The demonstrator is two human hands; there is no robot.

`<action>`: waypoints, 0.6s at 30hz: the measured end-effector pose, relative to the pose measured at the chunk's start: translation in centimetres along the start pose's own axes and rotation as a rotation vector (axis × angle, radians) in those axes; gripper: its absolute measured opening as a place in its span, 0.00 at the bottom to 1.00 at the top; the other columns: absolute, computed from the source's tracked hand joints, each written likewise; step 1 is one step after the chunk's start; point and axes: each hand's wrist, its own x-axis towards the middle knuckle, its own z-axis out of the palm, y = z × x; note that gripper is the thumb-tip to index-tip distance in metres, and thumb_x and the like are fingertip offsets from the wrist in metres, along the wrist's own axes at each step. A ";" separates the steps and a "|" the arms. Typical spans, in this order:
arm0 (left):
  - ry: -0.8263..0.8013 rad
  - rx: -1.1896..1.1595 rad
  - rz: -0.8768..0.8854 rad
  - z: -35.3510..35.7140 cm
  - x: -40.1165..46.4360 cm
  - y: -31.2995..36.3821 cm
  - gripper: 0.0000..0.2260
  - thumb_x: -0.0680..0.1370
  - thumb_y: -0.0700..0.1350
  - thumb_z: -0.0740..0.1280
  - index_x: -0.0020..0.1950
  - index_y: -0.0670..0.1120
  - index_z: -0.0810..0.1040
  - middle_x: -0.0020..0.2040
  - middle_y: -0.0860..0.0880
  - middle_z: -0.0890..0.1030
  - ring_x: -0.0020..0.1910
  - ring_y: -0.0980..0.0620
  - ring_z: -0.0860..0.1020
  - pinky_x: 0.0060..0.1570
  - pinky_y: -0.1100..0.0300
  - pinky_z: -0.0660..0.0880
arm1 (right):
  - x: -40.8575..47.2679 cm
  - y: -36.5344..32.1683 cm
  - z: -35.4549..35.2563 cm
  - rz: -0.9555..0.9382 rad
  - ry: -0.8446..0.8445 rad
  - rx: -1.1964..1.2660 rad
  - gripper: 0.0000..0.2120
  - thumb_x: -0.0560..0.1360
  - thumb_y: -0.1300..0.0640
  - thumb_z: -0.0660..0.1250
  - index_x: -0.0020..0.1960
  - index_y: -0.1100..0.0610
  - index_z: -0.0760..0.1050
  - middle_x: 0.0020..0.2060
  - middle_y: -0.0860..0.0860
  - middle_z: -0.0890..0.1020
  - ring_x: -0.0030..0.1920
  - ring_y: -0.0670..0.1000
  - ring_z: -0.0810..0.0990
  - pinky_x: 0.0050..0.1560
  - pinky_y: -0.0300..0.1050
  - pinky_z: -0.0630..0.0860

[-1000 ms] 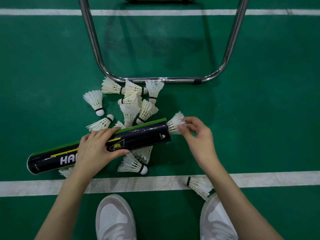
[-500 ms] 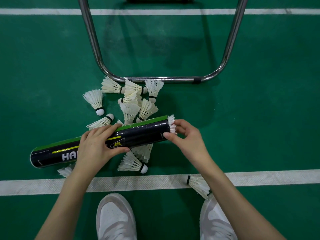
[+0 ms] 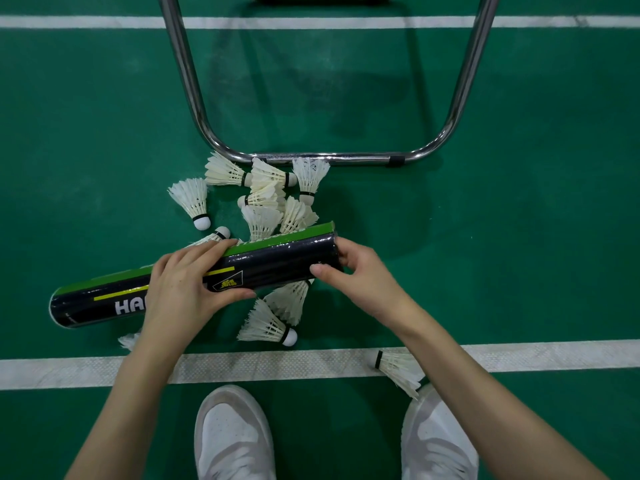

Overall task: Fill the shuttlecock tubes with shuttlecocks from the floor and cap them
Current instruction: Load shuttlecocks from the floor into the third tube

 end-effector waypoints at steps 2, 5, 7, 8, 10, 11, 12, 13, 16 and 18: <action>0.011 0.008 0.001 -0.1 0.0 0.0 0.40 0.64 0.77 0.52 0.65 0.52 0.73 0.59 0.48 0.79 0.57 0.44 0.75 0.57 0.47 0.66 | 0.3 -0.1 0.3 0.002 -0.048 0.001 0.13 0.75 0.64 0.66 0.58 0.56 0.75 0.54 0.49 0.81 0.56 0.45 0.78 0.60 0.37 0.72; 0.019 0.018 -0.011 -0.1 -0.1 0.0 0.39 0.64 0.76 0.53 0.65 0.52 0.73 0.58 0.48 0.79 0.56 0.44 0.75 0.57 0.47 0.65 | 1.0 -0.3 0.2 -0.005 -0.092 -0.007 0.12 0.74 0.64 0.66 0.55 0.53 0.76 0.52 0.47 0.81 0.55 0.45 0.79 0.60 0.40 0.73; 0.013 0.033 -0.027 -0.1 -0.4 -0.4 0.39 0.64 0.76 0.52 0.65 0.52 0.73 0.58 0.49 0.79 0.56 0.45 0.75 0.56 0.47 0.66 | 1.4 -0.4 -0.1 -0.009 -0.106 0.016 0.10 0.74 0.64 0.66 0.54 0.53 0.76 0.49 0.47 0.81 0.51 0.43 0.79 0.57 0.37 0.74; 0.008 0.037 -0.039 -0.1 -0.5 -0.8 0.40 0.64 0.76 0.52 0.65 0.53 0.73 0.58 0.49 0.79 0.56 0.44 0.75 0.56 0.47 0.66 | 1.6 -0.4 -0.4 -0.006 -0.085 0.051 0.09 0.74 0.64 0.66 0.53 0.55 0.77 0.47 0.47 0.82 0.49 0.42 0.80 0.54 0.35 0.75; 0.006 0.049 -0.066 -0.3 -0.8 -1.7 0.40 0.64 0.76 0.52 0.65 0.52 0.73 0.58 0.48 0.79 0.56 0.43 0.75 0.57 0.46 0.66 | 2.3 -0.2 -1.4 0.002 0.005 0.080 0.07 0.74 0.63 0.66 0.52 0.57 0.77 0.45 0.48 0.82 0.46 0.42 0.80 0.52 0.32 0.75; 0.010 0.062 -0.080 -0.4 -0.9 -2.1 0.40 0.64 0.76 0.53 0.65 0.52 0.73 0.58 0.47 0.79 0.56 0.42 0.75 0.56 0.45 0.66 | 2.8 0.0 -1.8 0.008 0.048 0.066 0.06 0.75 0.61 0.66 0.51 0.56 0.77 0.45 0.49 0.82 0.48 0.43 0.80 0.53 0.33 0.75; 0.014 0.076 -0.095 -0.4 -1.0 -2.5 0.40 0.63 0.76 0.53 0.64 0.52 0.73 0.57 0.47 0.79 0.56 0.42 0.75 0.56 0.45 0.65 | 3.3 0.3 -2.3 0.017 0.079 0.044 0.05 0.75 0.60 0.66 0.50 0.55 0.77 0.47 0.50 0.82 0.50 0.45 0.80 0.55 0.35 0.74; 0.017 0.086 -0.111 -0.4 -1.0 -2.8 0.39 0.63 0.75 0.54 0.64 0.52 0.74 0.57 0.47 0.79 0.56 0.42 0.75 0.56 0.45 0.65 | 4.0 0.6 -2.7 0.022 0.104 0.012 0.05 0.75 0.59 0.66 0.50 0.54 0.77 0.49 0.51 0.82 0.52 0.46 0.80 0.56 0.37 0.74; 0.013 0.097 -0.150 -0.4 -1.1 -3.4 0.39 0.62 0.75 0.55 0.64 0.51 0.74 0.57 0.47 0.79 0.56 0.41 0.74 0.56 0.45 0.65 | 6.0 1.3 -3.5 0.009 0.144 -0.121 0.08 0.76 0.59 0.65 0.55 0.55 0.76 0.54 0.50 0.80 0.55 0.45 0.77 0.58 0.36 0.71; 0.005 0.099 -0.167 -0.2 -1.2 -3.8 0.41 0.63 0.77 0.52 0.64 0.52 0.74 0.57 0.47 0.79 0.56 0.41 0.75 0.56 0.45 0.65 | 7.4 1.5 -3.4 0.004 0.126 -0.225 0.12 0.76 0.59 0.65 0.60 0.55 0.74 0.58 0.49 0.78 0.59 0.45 0.75 0.60 0.36 0.68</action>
